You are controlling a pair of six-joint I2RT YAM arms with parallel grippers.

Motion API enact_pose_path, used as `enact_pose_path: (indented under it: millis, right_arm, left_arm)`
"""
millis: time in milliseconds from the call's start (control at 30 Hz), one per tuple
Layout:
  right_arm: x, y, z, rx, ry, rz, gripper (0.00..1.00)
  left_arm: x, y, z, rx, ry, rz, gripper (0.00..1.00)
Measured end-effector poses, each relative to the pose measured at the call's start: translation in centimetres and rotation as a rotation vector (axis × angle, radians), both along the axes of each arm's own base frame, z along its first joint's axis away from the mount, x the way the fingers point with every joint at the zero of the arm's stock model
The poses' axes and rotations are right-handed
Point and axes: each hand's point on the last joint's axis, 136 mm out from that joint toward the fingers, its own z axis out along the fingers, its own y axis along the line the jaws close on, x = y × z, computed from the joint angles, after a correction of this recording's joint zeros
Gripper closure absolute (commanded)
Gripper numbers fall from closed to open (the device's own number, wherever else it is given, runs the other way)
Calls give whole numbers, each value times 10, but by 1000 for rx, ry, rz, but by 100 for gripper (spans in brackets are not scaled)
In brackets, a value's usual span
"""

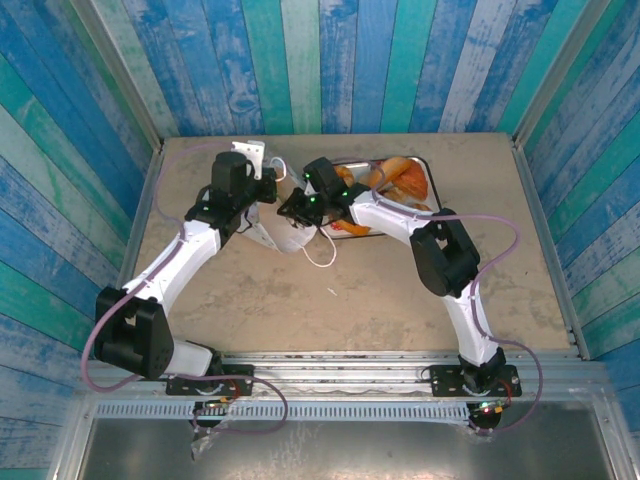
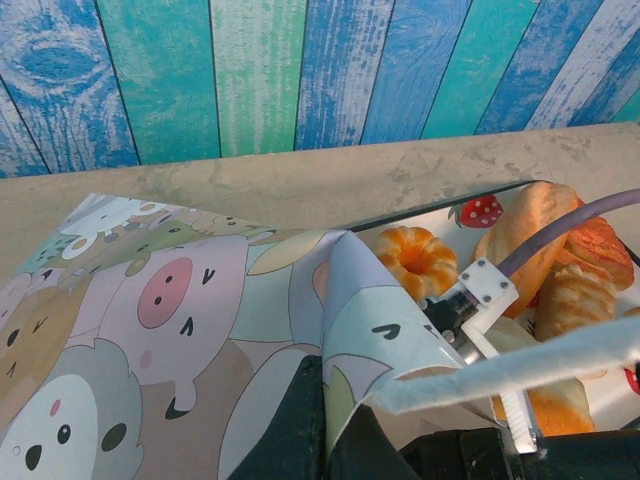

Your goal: Take the fake bread out of the paper bag

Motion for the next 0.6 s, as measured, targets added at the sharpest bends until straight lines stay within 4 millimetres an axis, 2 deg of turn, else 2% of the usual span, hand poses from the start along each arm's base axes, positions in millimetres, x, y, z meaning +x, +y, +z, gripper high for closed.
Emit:
enact_pose_path:
  millis: [167, 267, 367, 600]
  right_arm:
    - [-1, -4, -2, -40, -32, 28, 87]
    - [-3, -8, 0, -71, -59, 45, 89]
    - [-9, -18, 8, -103, -86, 57, 95]
    - [-33, -39, 40, -165, -162, 96, 96]
  left_arm:
    - [1, 3, 0, 2, -2, 23, 100]
    - [2, 5, 1, -2, 0, 35, 100]
    - [4, 6, 4, -11, -5, 54, 100]
    - [8, 12, 13, -25, -21, 99, 100]
